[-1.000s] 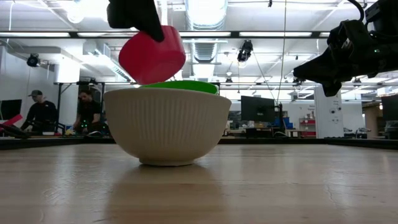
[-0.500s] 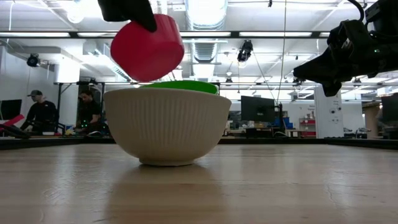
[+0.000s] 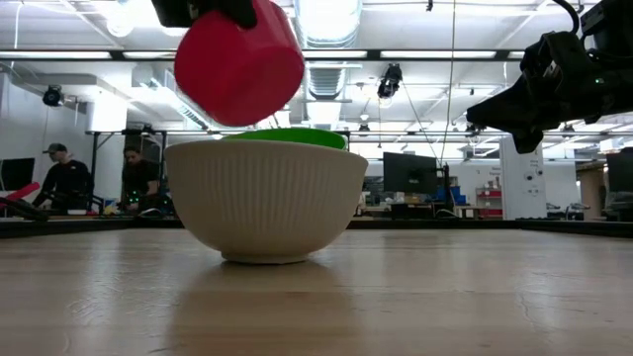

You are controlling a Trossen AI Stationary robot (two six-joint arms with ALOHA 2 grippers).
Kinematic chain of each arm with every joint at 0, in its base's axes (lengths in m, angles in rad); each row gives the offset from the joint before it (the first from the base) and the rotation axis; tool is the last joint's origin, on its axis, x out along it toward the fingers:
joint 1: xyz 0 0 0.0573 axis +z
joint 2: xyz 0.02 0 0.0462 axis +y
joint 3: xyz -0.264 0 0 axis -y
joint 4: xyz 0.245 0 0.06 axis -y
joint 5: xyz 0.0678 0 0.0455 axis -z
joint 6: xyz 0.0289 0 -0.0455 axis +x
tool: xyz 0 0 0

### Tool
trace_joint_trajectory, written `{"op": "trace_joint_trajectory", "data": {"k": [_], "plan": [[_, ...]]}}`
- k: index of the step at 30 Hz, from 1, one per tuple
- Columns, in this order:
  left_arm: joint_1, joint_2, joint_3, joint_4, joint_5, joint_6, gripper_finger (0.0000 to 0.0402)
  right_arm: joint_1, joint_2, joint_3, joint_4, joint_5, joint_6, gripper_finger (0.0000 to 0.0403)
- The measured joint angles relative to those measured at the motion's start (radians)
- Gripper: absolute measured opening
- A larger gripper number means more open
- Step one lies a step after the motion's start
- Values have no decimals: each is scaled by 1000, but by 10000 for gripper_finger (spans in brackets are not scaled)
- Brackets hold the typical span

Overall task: Nest bowls inside each other
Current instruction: Stack the red bowl on the green bowl

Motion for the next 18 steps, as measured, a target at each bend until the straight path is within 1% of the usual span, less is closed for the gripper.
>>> {"op": "trace_joint_trajectory", "data": {"k": [3, 9, 13, 18], "plan": [[0, 17, 0, 30, 0, -4, 14, 0, 0, 0, 0, 0, 0, 54], [0, 63, 0, 40, 18, -44, 14, 0, 0, 0, 0, 0, 0, 54], [0, 93, 0, 49, 53, -44, 15, 0, 0, 0, 0, 0, 0, 54], [8, 99, 1, 63, 58, -29, 16, 0, 0, 0, 0, 0, 0, 54]]}}
